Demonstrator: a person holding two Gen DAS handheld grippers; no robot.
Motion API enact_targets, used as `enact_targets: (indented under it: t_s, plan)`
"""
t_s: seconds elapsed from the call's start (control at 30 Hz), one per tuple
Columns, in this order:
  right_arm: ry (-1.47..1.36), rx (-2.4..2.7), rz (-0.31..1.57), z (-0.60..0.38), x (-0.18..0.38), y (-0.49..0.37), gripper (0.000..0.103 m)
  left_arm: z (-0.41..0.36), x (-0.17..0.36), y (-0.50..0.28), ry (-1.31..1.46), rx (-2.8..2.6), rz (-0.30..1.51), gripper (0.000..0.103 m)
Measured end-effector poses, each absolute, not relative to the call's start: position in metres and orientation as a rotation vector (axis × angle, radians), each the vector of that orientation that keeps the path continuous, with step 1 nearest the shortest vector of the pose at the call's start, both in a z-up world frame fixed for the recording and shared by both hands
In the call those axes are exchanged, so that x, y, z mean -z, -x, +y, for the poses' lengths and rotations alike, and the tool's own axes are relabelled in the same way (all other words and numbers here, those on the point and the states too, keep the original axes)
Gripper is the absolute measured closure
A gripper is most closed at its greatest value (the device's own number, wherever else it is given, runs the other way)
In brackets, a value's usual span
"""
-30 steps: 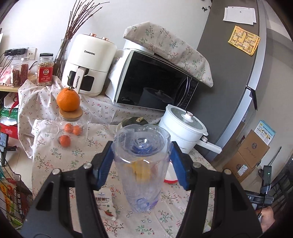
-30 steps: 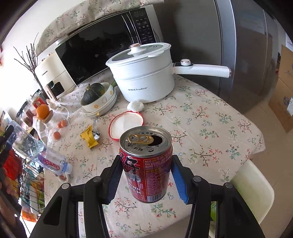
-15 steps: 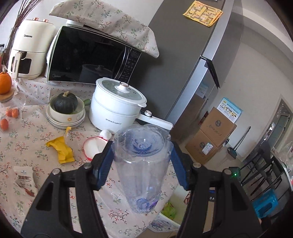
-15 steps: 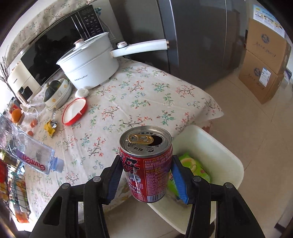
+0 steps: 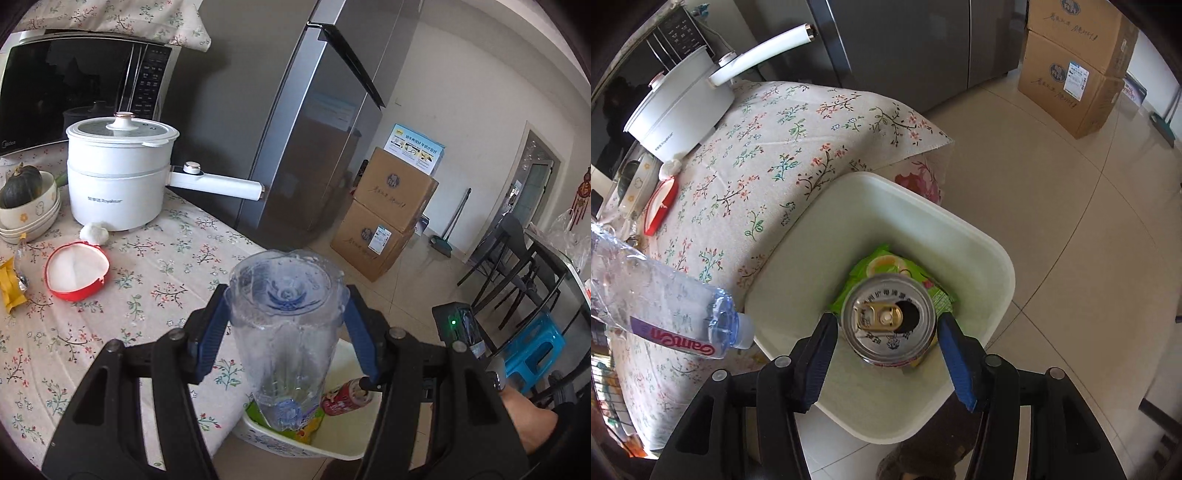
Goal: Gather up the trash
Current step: 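Open both grippers to drop the can and bottle into the bin, then move both tools back to the table, left gripper toward the pecan packet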
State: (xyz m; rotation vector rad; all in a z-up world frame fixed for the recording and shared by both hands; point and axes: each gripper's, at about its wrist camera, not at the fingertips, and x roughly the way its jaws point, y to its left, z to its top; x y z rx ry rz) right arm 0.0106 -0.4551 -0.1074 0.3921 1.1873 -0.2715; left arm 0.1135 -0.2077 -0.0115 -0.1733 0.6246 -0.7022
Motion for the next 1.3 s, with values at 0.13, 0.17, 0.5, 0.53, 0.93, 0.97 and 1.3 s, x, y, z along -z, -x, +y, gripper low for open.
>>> enact_targets:
  t_s: [0.13,0.17,0.5,0.53,0.93,0.97,1.3]
  plan:
    - [-0.403,0.279,1.151,-0.464,0.096,-0.001,0.033,-0.229,0.028,-0.115,0.155,0.72,0.655,0.041]
    - [-0.404,0.283,1.146,-0.466,0.095,0.0,0.033,-0.233,0.033,-0.116,0.148,0.722,0.666,0.041]
    - [-0.422,0.323,1.137,-0.479,0.091,0.009,0.033,-0.256,0.068,-0.116,0.065,0.715,0.745,0.041]
    - [-0.422,0.326,1.135,-0.48,0.091,0.009,0.033,-0.257,0.069,-0.116,0.056,0.72,0.751,0.04]
    - [-0.344,0.347,1.104,-0.466,0.077,-0.001,0.027,-0.222,0.064,-0.114,-0.114,0.576,0.813,0.006]
    - [-0.343,0.342,1.102,-0.463,0.076,-0.004,0.027,-0.215,0.063,-0.115,-0.119,0.561,0.817,0.006]
    - [-0.256,0.253,1.102,-0.402,0.069,-0.041,0.024,-0.121,0.06,-0.128,-0.107,0.371,0.859,0.006]
